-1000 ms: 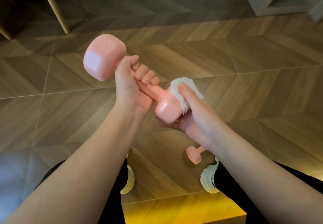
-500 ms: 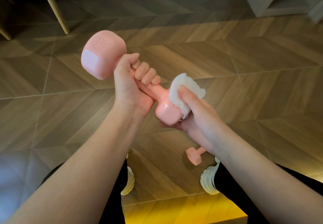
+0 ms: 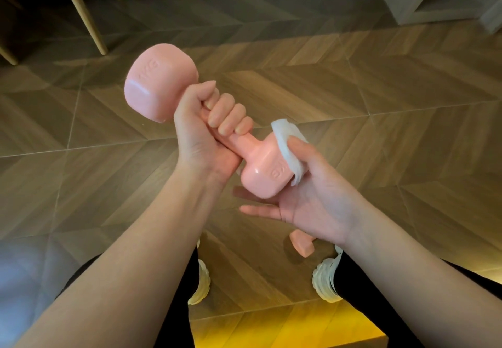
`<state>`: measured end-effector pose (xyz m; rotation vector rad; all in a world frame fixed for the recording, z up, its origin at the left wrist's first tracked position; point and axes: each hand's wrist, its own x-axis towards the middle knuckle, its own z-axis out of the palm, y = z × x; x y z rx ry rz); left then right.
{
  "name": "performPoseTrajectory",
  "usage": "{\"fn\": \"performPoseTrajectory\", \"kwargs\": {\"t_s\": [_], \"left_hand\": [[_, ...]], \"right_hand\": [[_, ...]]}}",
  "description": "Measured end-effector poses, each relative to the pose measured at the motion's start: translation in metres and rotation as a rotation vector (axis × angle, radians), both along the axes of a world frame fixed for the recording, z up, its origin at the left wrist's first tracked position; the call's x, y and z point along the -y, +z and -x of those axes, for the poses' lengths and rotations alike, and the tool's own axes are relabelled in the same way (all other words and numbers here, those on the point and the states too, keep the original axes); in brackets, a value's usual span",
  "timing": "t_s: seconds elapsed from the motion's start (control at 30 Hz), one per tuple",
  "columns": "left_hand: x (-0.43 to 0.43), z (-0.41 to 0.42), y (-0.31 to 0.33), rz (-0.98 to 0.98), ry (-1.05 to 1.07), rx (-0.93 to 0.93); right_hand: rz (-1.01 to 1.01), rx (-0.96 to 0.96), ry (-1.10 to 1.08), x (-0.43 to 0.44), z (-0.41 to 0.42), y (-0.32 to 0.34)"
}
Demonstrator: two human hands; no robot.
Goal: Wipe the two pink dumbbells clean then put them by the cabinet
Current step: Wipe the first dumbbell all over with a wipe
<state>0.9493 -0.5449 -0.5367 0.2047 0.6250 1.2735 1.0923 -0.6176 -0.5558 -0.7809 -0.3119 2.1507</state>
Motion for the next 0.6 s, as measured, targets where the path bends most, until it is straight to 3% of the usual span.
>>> {"fn": "performPoseTrajectory", "kwargs": {"t_s": [0.1, 0.23, 0.4, 0.6], "left_hand": [[-0.001, -0.001, 0.001, 0.026, 0.048, -0.044], [-0.003, -0.004, -0.003, 0.189, 0.13, -0.09], [-0.002, -0.005, -0.005, 0.246, 0.177, -0.126], [-0.006, 0.0, -0.005, 0.278, 0.193, -0.098]], "right_hand": [[-0.027, 0.009, 0.0, -0.002, 0.0, 0.004], [-0.231, 0.306, -0.011, -0.004, -0.001, 0.003], [-0.226, 0.479, -0.087, -0.002, 0.01, -0.003], [-0.284, 0.357, 0.042, -0.007, -0.003, 0.001]]}}
